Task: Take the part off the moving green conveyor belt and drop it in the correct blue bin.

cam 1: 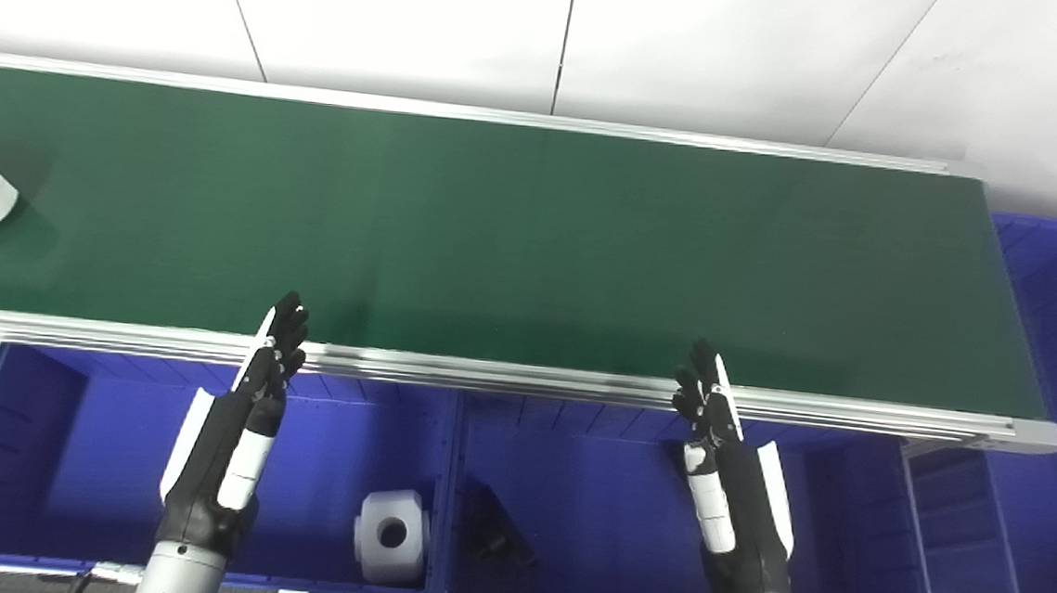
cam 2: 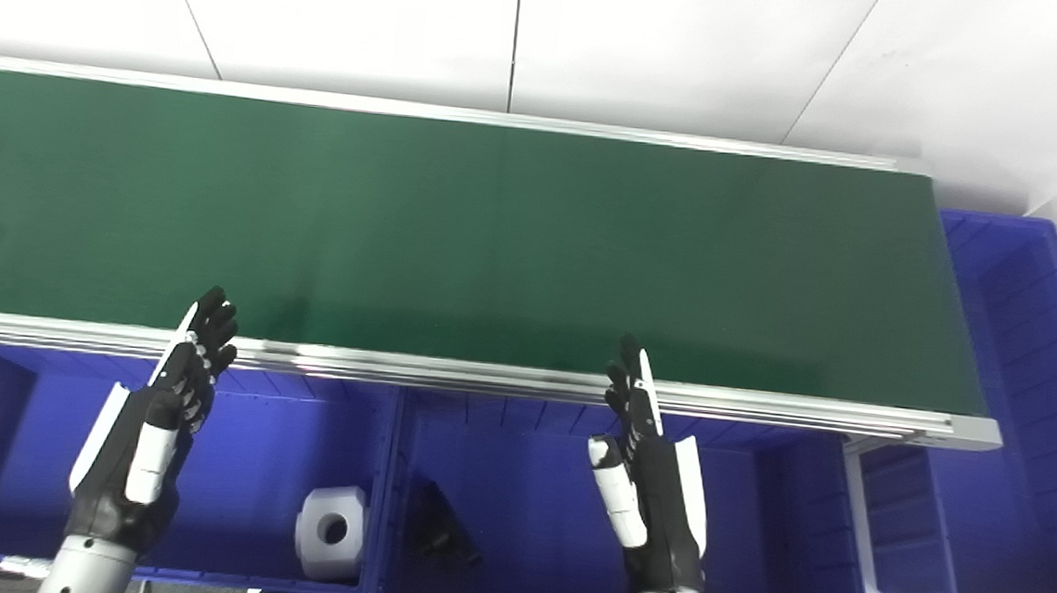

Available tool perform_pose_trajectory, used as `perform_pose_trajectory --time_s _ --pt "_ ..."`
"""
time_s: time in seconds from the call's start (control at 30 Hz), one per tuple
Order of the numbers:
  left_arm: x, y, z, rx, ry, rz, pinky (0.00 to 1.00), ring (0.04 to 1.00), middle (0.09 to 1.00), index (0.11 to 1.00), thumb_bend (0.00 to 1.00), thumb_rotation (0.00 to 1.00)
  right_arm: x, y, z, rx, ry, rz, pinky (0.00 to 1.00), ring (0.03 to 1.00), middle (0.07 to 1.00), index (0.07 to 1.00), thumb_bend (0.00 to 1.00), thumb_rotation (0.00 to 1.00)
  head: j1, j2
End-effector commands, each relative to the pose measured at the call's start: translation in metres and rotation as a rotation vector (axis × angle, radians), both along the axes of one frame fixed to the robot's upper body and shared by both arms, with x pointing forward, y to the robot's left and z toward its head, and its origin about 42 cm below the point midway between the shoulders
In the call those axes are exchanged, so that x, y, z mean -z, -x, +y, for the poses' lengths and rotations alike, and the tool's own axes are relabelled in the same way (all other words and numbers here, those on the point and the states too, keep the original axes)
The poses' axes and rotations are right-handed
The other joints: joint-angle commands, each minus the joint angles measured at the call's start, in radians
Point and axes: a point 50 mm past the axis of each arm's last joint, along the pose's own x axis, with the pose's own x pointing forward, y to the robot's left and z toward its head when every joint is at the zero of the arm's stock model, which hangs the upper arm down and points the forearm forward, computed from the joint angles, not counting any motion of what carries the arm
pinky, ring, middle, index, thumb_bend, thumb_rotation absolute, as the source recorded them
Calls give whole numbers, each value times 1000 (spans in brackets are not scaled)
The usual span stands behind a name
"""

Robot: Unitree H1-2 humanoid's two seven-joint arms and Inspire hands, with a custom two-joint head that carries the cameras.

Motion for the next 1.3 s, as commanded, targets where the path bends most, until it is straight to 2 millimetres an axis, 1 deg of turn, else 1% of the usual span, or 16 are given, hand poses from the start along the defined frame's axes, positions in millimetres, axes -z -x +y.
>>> perform_pose_trajectory --time_s 0.0,0.67,0.87,0.9,0.93,0.97,1.0,1.03,1.13,1.23,1.27 --pt "-8 -1 -1 3 6 -47 1000 1000 1000 1000 774 1000 -7 -1 0 -7 -2 -22 941 966 1000 1000 857 983 1 -2" --pt "-9 1 -1 -1 16 -41 1000 1000 1000 1000 778 1000 -7 0 0 -9 -6 -17 948 968 1000 1000 846 970 1 -2" --pt "-8 1 -2 0 19 -40 1000 1000 1000 1000 769 1000 -5 0 -1 -11 -2 -16 946 968 1000 1000 841 968 18 -13" --pt "-7 1 -3 0 15 -40 1000 1000 1000 1000 770 1000 -4 1 -1 -11 0 -14 945 967 1000 1000 841 969 33 -27" --pt "-6 2 -3 0 12 -40 1000 1000 1000 1000 773 1000 -3 1 -2 -11 2 -12 943 967 1000 1000 842 968 37 -32" --pt "-3 3 -4 0 6 -42 1000 1000 1000 1000 774 1000 0 3 -3 -9 -3 -7 942 967 1000 1000 843 968 62 -63" --pt "0 4 -5 0 1 -42 1000 1000 1000 1000 766 1000 3 5 -4 -7 -7 -1 945 966 1000 1000 850 957 76 -78" --pt "3 5 -6 0 -2 -42 1000 1000 1000 1000 767 1000 6 6 -5 -5 -9 3 947 965 1000 1000 857 953 81 -82" --pt "11 7 -10 0 -6 -41 997 1000 1000 1000 766 1000 15 10 -10 -6 -9 8 952 966 1000 1000 865 946 144 -137" --pt "18 9 -16 -3 -12 -42 972 1000 1000 1000 763 1000 23 13 -17 -11 -10 9 960 974 1000 1000 872 937 190 -169" --pt "20 9 -18 -5 -16 -44 962 1000 1000 1000 768 999 26 14 -20 -14 -8 8 962 977 1000 1000 873 936 219 -189"
